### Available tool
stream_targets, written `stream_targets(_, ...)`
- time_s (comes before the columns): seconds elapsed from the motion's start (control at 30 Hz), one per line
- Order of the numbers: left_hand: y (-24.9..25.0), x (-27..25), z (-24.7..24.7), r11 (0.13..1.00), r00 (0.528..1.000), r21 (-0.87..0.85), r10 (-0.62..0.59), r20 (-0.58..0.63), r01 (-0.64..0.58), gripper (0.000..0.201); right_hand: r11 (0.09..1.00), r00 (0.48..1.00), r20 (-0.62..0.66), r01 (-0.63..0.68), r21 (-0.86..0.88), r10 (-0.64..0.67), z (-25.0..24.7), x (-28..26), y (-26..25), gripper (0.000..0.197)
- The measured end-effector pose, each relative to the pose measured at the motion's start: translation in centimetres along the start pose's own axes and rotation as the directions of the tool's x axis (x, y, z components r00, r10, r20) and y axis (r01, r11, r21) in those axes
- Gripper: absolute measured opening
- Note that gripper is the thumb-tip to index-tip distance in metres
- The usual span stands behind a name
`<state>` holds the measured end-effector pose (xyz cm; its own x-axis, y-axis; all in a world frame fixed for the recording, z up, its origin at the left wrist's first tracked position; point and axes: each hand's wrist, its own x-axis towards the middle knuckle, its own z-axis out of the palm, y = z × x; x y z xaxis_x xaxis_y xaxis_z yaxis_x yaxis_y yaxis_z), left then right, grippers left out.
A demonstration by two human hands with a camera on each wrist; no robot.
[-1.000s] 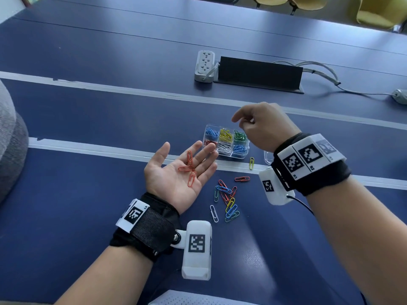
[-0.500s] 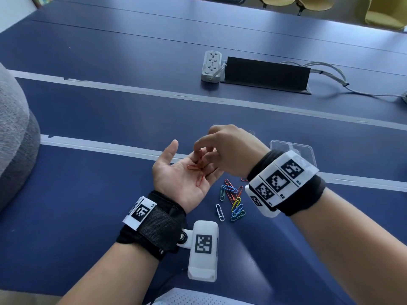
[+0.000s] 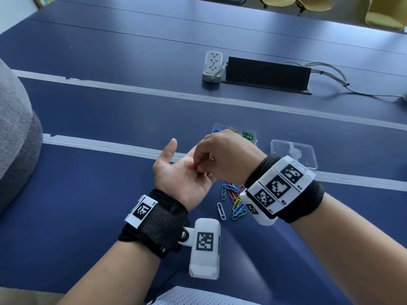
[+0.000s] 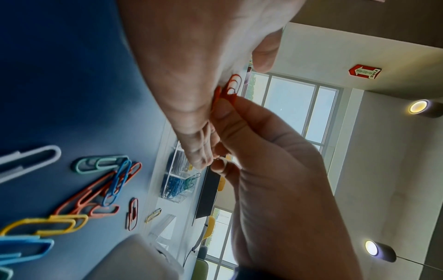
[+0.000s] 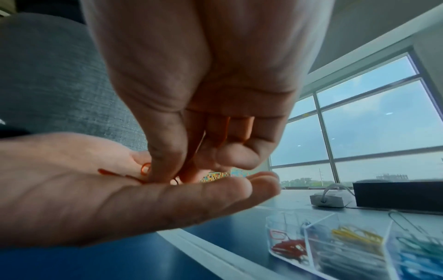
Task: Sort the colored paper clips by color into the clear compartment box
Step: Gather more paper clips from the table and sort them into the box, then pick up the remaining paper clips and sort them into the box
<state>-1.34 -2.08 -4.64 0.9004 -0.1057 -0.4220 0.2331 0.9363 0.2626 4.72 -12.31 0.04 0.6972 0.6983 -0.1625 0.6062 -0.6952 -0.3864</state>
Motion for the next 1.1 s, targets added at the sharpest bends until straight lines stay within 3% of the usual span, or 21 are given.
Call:
stream_targets(0.17,0.3,0.0,0.0,0.998,1.000,0.064,0.010,-0.011,-0.010,0.071,0.995,0.997,-0.045,0.059,0.083,-0.056,-1.5,-0.9,0.3,0.011)
stream_targets(0.3,0.3,-0.2,0.3,0.995,1.000,0.095,0.002,-0.010,-0.001,0.074,0.992,0.984,0.138,0.121,-0.024,-0.117,-1.6,-1.0,0.4,0.021)
stream_targets(0.37,0.1,-0.1,0.2,0.994,1.000,0.110,0.010,0.003,-0.011,0.073,0.987,0.976,0.167,0.151,-0.052,-0.141,-0.9,-1.1,0.3,0.024)
stream_targets(0.7,-0.1,0.4,-0.4,0.995,0.998,0.085,-0.055,-0.003,0.055,0.064,0.977,0.977,-0.065,0.206,0.049,-0.203,0.9,-2.8,1.4,0.011)
stream_targets(0.77,-0.2,0.6,-0.3,0.997,0.999,0.067,-0.034,-0.038,0.036,0.059,0.983,0.978,-0.176,0.137,0.120,-0.115,-0.2,-2.6,1.7,0.009)
stream_targets(0.87,-0.4,0.9,-0.4,0.993,0.995,0.111,-0.022,-0.102,0.033,0.041,0.975,0.943,-0.294,-0.097,0.199,0.154,-2.0,-1.0,3.1,0.010)
stream_targets(0.97,-0.5,0.9,-0.7,0.986,0.991,0.160,-0.037,-0.125,0.056,0.029,0.950,0.923,-0.227,-0.297,0.095,0.311,-2.5,1.4,4.8,0.016)
stream_targets(1.1,-0.1,0.9,-1.0,0.983,0.991,0.176,-0.024,-0.130,0.047,0.024,0.926,0.918,-0.154,-0.375,-0.030,0.367,-1.9,3.3,5.0,0.024)
